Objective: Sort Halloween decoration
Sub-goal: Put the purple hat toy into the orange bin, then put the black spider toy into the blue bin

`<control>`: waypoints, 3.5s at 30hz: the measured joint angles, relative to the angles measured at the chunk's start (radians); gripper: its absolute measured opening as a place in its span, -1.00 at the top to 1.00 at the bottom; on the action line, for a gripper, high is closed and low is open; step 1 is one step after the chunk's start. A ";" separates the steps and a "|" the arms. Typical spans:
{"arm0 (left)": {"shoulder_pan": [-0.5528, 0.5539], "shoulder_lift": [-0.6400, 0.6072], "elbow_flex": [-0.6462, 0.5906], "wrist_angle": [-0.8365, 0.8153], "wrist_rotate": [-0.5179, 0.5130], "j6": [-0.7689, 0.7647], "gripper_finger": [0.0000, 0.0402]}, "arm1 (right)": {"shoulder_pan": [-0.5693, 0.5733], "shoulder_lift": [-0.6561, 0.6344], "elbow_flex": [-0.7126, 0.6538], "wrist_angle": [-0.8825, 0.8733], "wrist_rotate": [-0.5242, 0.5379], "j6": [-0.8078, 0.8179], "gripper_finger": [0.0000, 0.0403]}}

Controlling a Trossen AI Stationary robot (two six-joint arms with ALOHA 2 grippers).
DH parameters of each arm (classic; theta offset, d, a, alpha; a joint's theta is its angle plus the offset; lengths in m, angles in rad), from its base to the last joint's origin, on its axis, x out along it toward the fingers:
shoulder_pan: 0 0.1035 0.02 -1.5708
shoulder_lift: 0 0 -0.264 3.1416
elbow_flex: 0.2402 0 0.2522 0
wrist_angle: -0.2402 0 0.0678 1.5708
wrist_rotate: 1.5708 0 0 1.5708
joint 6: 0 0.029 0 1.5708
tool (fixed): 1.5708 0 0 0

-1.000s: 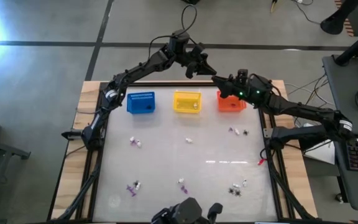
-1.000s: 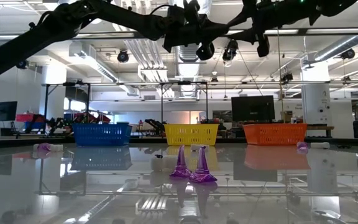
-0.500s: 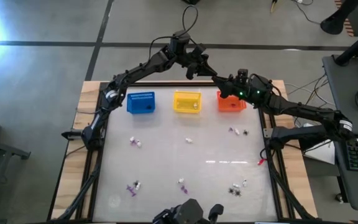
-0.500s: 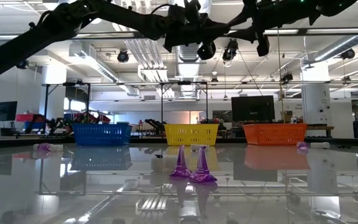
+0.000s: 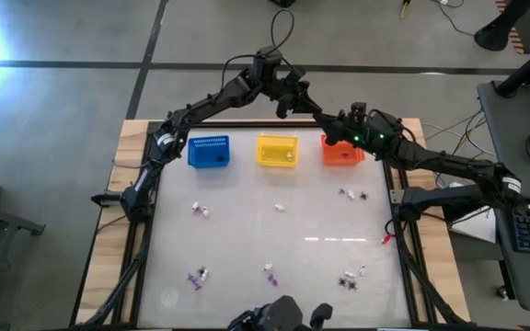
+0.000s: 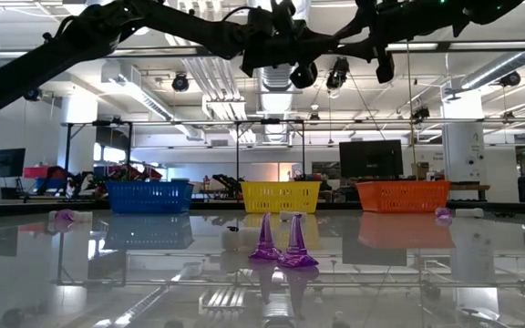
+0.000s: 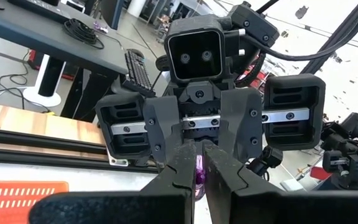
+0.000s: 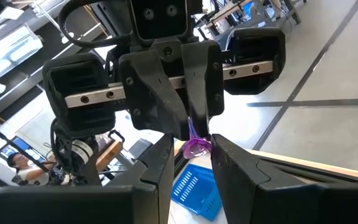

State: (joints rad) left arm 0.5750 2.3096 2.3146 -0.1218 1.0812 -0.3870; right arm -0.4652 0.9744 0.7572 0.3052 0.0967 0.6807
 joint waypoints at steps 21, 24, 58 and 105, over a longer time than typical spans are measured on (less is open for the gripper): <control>-0.005 0.001 0.000 0.002 0.000 0.000 1.00 | 0.000 0.016 0.000 0.007 -0.019 0.000 0.53; -0.005 0.001 0.000 0.002 -0.001 0.000 1.00 | 0.000 0.015 0.000 0.000 -0.019 -0.001 0.62; -0.003 0.001 0.000 -0.001 0.005 -0.003 1.00 | 0.000 0.014 0.001 0.019 0.014 -0.032 0.58; 0.002 0.001 0.000 0.021 -0.002 -0.014 0.48 | -0.001 -0.067 0.000 -0.076 0.078 -0.091 0.97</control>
State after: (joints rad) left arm 0.5774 2.3104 2.3146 -0.1009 1.0790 -0.4011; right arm -0.4663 0.9070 0.7570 0.2291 0.1746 0.5900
